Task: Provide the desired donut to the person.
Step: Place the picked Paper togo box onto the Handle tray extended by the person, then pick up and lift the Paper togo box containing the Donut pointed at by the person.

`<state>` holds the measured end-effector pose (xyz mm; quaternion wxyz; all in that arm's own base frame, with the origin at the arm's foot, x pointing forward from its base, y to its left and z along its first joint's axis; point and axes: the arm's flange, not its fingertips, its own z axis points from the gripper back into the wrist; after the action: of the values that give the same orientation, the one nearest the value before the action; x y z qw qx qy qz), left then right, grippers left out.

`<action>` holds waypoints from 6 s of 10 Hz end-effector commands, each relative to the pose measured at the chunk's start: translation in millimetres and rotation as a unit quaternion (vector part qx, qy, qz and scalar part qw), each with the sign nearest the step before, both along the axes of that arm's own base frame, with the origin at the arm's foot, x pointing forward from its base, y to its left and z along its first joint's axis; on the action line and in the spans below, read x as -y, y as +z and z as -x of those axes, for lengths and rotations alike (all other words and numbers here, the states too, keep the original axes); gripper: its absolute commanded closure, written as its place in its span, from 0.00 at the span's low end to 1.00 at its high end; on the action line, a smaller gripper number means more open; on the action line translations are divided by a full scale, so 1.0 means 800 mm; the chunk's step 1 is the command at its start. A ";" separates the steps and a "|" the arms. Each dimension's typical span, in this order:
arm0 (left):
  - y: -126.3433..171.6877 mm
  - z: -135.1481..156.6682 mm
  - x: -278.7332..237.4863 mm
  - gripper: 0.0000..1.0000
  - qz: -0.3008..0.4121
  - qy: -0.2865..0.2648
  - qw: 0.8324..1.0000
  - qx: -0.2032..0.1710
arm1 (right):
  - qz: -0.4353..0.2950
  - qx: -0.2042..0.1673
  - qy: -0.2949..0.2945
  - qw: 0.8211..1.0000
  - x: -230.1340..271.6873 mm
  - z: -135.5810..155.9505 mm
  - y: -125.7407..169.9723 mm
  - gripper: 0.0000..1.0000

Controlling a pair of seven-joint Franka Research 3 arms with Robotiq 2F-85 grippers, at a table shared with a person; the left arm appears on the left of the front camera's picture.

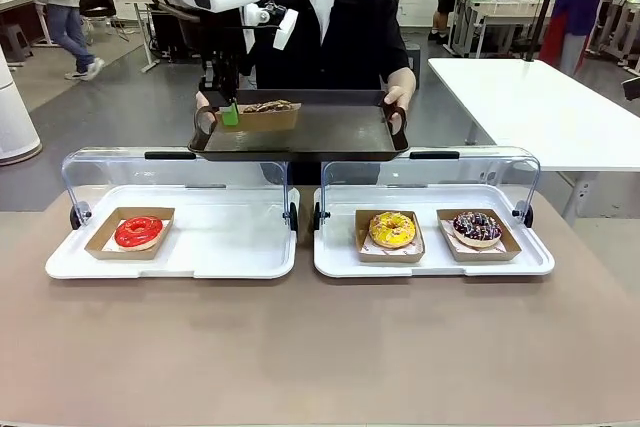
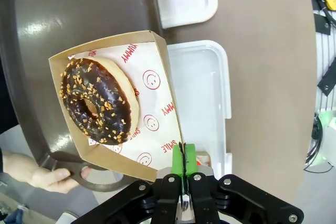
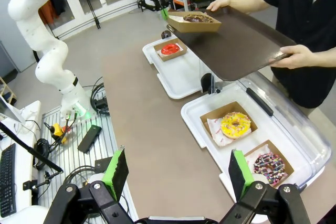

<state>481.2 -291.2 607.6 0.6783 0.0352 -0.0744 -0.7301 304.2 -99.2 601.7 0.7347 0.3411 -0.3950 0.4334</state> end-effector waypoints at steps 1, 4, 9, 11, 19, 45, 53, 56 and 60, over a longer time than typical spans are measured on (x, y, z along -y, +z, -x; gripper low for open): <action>0.000 -0.019 0.004 0.99 -0.011 -0.001 1.000 0.026 | -0.007 0.007 0.004 1.000 0.000 -0.002 0.001 0.00; -0.010 -0.049 0.001 0.99 -0.013 0.018 0.999 0.023 | -0.007 0.007 0.004 1.000 0.000 -0.002 0.001 0.00; -0.026 -0.096 -0.014 0.99 -0.002 0.048 0.999 -0.008 | -0.007 0.007 0.004 1.000 0.000 -0.002 0.001 0.00; -0.032 -0.112 -0.017 0.99 0.002 0.051 0.998 -0.021 | -0.007 0.007 0.004 1.000 0.000 -0.002 0.001 0.00; -0.034 -0.125 -0.019 0.00 0.004 0.044 0.999 -0.025 | -0.007 0.007 0.004 1.000 0.000 -0.002 0.001 0.00; 0.028 -0.010 -0.063 0.00 0.023 0.053 0.997 -0.051 | -0.007 0.007 0.004 1.000 0.000 -0.002 0.001 0.00; 0.059 -0.061 -0.284 0.00 0.289 0.042 0.944 -0.155 | -0.007 0.007 0.004 1.000 0.000 -0.002 0.001 0.00; 0.040 -0.049 -0.371 0.00 0.399 0.045 0.907 -0.126 | -0.007 0.007 0.004 1.000 0.000 -0.002 0.001 0.00; 0.024 0.017 -0.445 0.00 0.449 0.107 0.886 -0.043 | -0.007 0.007 0.004 1.000 0.000 -0.002 0.001 0.00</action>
<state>493.2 65.3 634.4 0.7031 -0.3096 -0.3210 -0.5540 303.8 -99.9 601.6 0.7358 0.3405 -0.3946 0.4323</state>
